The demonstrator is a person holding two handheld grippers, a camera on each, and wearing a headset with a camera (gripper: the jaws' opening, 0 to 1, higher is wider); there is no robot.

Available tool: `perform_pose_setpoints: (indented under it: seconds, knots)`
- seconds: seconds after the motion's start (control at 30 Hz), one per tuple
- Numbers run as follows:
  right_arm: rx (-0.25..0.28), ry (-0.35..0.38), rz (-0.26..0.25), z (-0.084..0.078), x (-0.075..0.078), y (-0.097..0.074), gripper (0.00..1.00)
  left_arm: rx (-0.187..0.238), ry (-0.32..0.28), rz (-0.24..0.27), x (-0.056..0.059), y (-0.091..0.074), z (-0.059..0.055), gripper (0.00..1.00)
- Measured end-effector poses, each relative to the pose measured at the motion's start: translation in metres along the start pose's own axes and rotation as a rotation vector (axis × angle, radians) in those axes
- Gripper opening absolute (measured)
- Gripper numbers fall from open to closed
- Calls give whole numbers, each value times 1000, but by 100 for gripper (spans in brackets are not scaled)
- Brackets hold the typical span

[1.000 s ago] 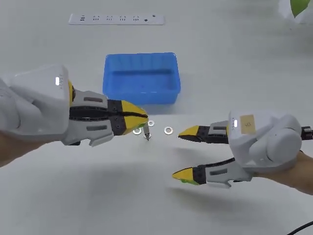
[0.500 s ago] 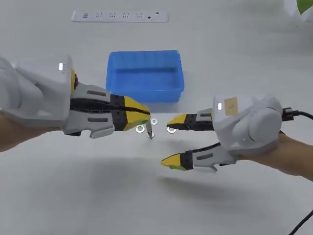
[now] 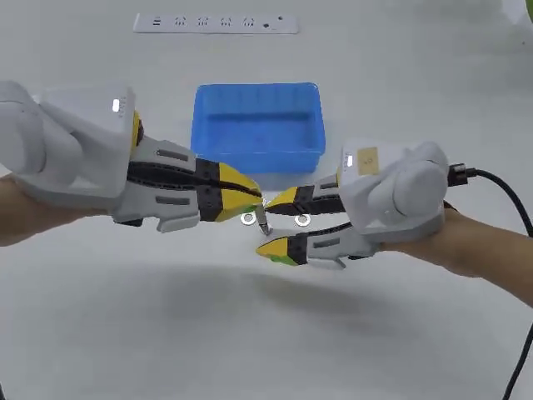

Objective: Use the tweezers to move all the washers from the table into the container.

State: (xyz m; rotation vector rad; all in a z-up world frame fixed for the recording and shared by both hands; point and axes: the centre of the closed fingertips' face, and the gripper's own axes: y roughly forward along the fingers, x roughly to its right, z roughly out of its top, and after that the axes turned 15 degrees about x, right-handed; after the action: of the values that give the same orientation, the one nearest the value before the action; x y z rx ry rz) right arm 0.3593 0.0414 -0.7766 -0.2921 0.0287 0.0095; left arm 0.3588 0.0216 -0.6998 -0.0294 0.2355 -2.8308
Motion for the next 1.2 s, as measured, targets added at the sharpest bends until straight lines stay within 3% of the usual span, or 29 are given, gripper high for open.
perform_pose_setpoints:
  seconds: [0.3,0.5,0.77,1.2]
  knots:
    - [21,2,29,2,0,2,17,1,-8,-7,-1,2,-1,5]
    - [2,-62,27,0,3,2,11,-2,-5,-10,0,5,-1,5]
    - [-6,-133,30,0,1,2,10,-22,13,-23,2,9,-2,5]
    - [-3,-113,-4,1,4,3,9,-46,2,12,-1,4,-3,6]
